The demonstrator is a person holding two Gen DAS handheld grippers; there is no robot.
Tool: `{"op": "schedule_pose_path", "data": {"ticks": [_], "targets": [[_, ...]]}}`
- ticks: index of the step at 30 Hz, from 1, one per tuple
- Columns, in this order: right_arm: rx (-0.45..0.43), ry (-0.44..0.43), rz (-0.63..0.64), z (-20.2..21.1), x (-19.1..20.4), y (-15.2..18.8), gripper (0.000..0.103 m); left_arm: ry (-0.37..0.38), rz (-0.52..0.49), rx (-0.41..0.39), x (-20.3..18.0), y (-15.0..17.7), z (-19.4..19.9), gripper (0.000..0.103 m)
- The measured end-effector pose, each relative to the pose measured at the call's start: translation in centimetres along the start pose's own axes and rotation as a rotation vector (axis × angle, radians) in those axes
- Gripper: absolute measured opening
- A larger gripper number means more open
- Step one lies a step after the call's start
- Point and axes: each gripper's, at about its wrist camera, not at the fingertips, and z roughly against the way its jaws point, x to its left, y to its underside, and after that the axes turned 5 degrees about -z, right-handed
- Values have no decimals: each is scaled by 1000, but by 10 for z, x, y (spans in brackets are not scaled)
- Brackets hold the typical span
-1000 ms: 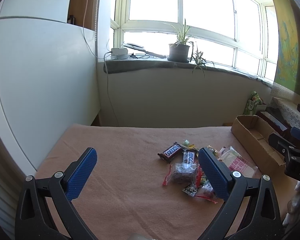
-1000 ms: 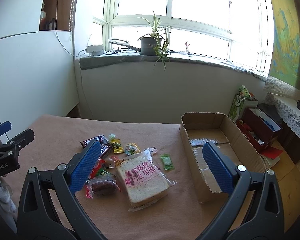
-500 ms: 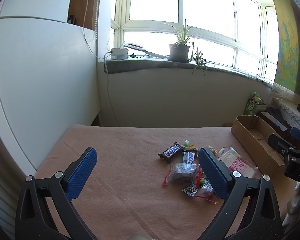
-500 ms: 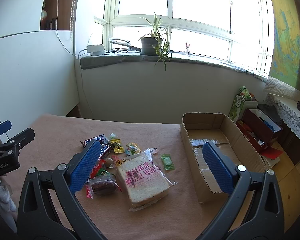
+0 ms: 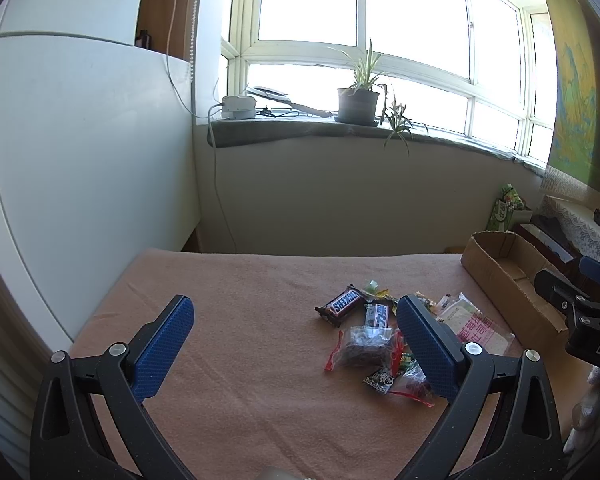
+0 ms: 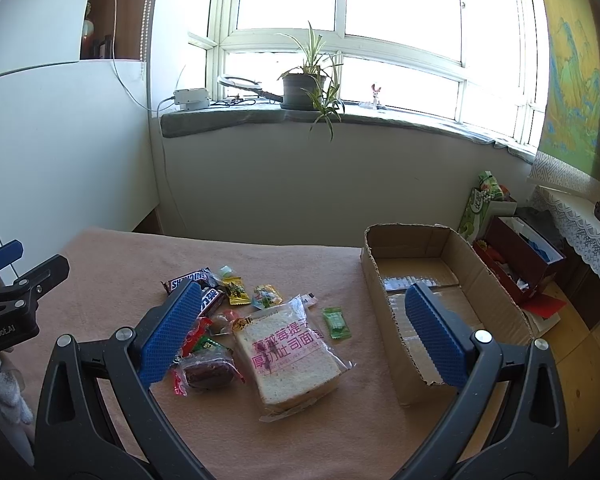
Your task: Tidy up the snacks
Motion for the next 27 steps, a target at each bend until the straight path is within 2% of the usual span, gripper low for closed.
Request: {"op": "schedule_pose_path", "data": {"ticks": [27], "targets": [[14,24,26,0,3,3,103,28,14,5,8,-1,-3,101]]}}
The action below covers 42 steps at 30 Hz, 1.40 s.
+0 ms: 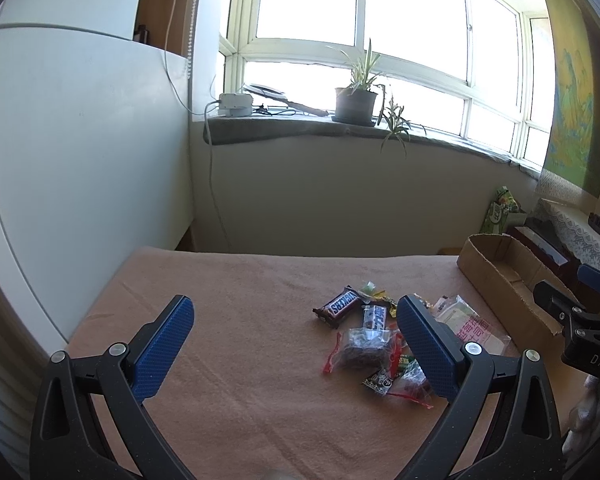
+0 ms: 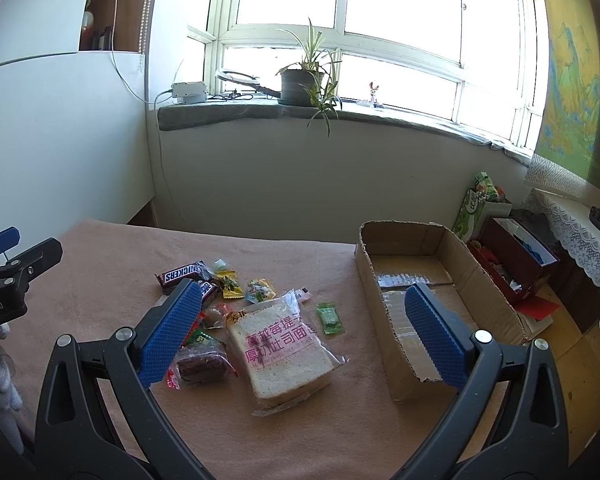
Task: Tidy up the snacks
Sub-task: 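Move the right gripper to the bag of sliced toast and grasp it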
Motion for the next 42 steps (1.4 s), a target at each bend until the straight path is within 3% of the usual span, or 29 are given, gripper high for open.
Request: {"op": "schedule_pose_path", "data": {"ticks": [9,15,23,27,33,38,42], "targets": [[24,-30,-14,-6,-14,12,103,90,69,80,10,9,-20,97],[104,-58,-16,-21,-25,33,103,138,45,126,-1,21,-28,85],[198,-138,-17,-45,-24,53,102,243,4,203,-24,37,-36,77],[241,-225,-91,-53,-34,48,97,283,15,224,-28,38,-40,68],[377,-381,-176,-88,-48,19,89,448,9,285,-59,41,-44,59],[493,-356,-112,-125,-38,7,89,607,22,367,-92,43,-50,59],[552,-323,-101,-146,-35,4,89,637,0,395,-111,45,-58,59]]}}
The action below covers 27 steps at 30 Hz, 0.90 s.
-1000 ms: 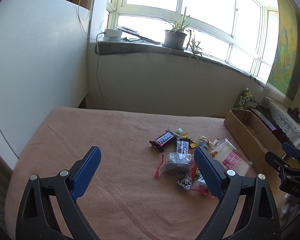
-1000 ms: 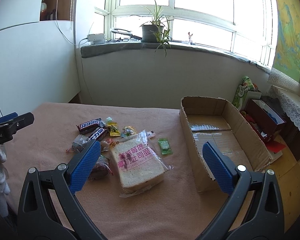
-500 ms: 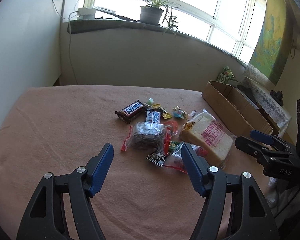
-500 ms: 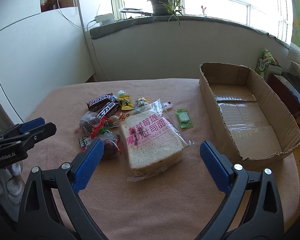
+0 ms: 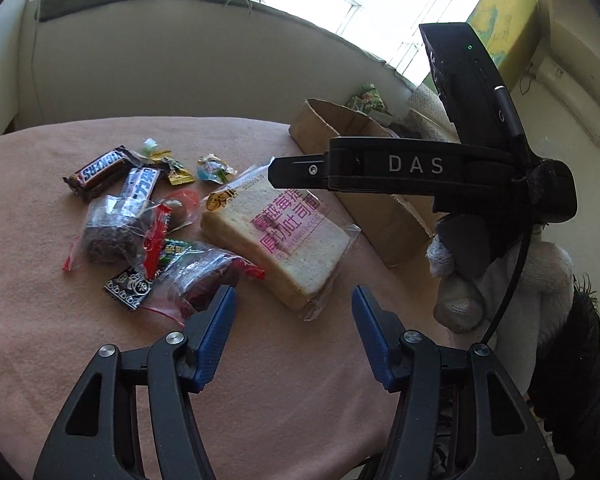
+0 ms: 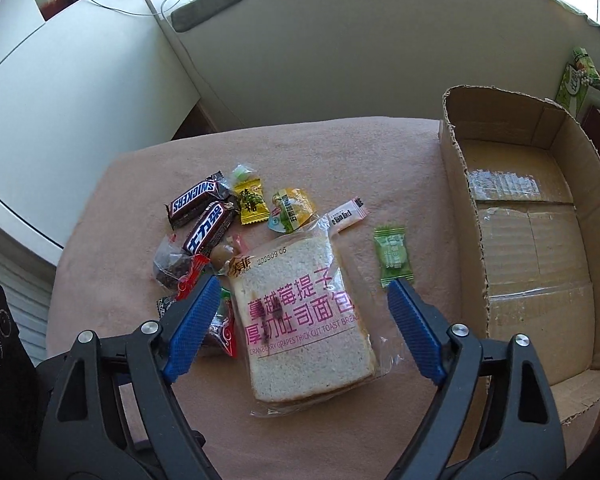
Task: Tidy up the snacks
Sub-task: 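Move the right gripper to the bag of sliced toast and grasp it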
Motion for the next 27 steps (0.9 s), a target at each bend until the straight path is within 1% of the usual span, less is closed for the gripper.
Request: {"op": "schedule_pose_path", "data": {"ticks": [3,6,8,12,16,21,24,26,27], "targets": [[43,-3,-2,-9,-2,-7,89,26,10,30,-1,-2,-11,59],[70,13,17,-22,1,-11,89,54,20,54,-1,-4,-20,59],[89,5,15,-28,2,-10,89,49,26,56,0,-5,-23,59],[113,6,6,-40,3,-7,89,5,17,46,1,-7,-32,59],[151,-3,-20,-50,0,-2,89,3,23,45,4,-9,-35,59],[169,-59,-64,-45,-5,8,88,-1,5,53,0,-6,-42,59],[178,-83,-78,-37,-7,15,81,-1,7,54,0,-4,-41,59],[186,-107,-101,-33,-12,20,71,-12,9,52,-1,0,-43,59],[185,-111,-107,-30,-15,22,68,-15,7,52,-1,1,-43,58]]}}
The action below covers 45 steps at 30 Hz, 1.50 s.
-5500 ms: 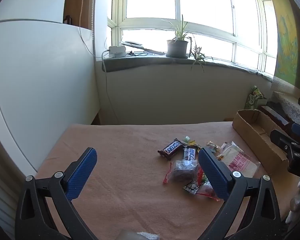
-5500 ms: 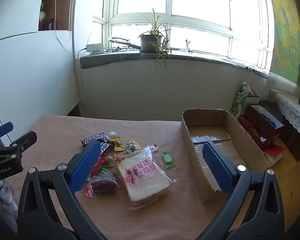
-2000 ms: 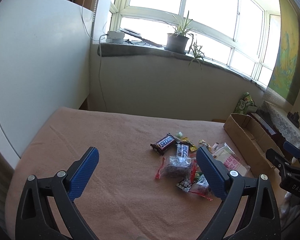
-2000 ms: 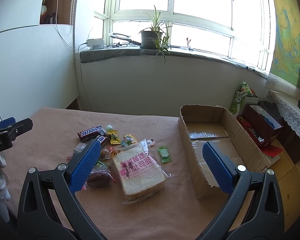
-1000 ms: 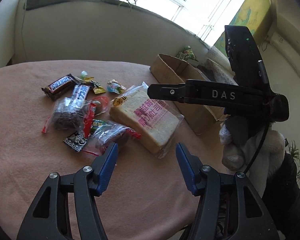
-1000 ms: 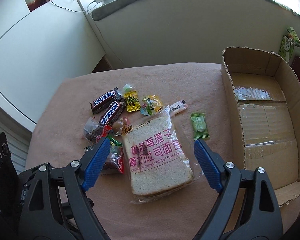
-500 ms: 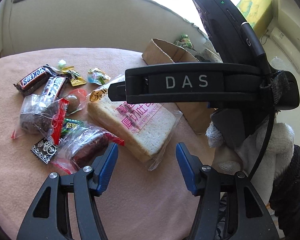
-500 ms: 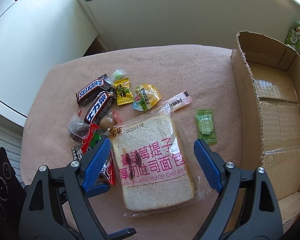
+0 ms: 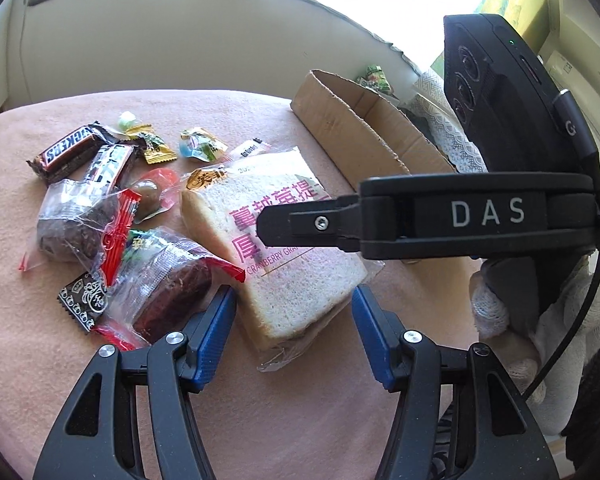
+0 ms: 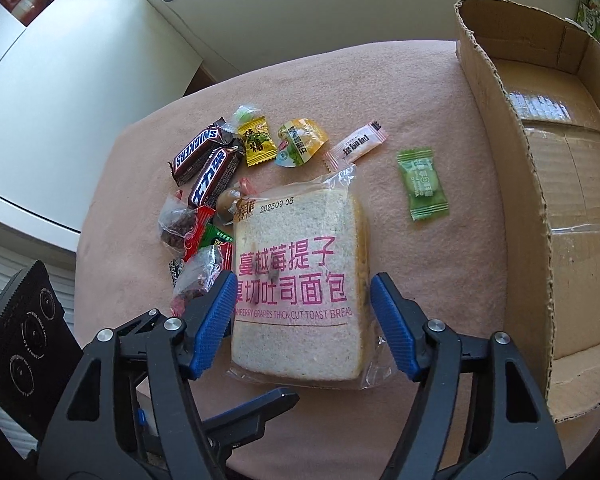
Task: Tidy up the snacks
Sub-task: 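Move the right gripper to the bag of sliced toast and grasp it, then carry the toast bag with the right gripper into the cardboard box and release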
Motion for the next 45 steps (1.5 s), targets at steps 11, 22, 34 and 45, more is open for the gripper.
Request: {"op": "schedule_pose_path", "data": {"ticks": [11,22,34,45], "targets": [[-14,-38,-21,15,-8,22,59,27,-5,-27,-7,2,18,59],[-60,-80,-21,46,-10,37,58,23,-61,-100,-26,-3,41,59],[-169,-71,28,91,-4,27,58,9,-137,-178,-53,-31,54,59],[-257,-23,-3,137,-47,7,58,59,-192,-180,-89,-73,14,59]]}}
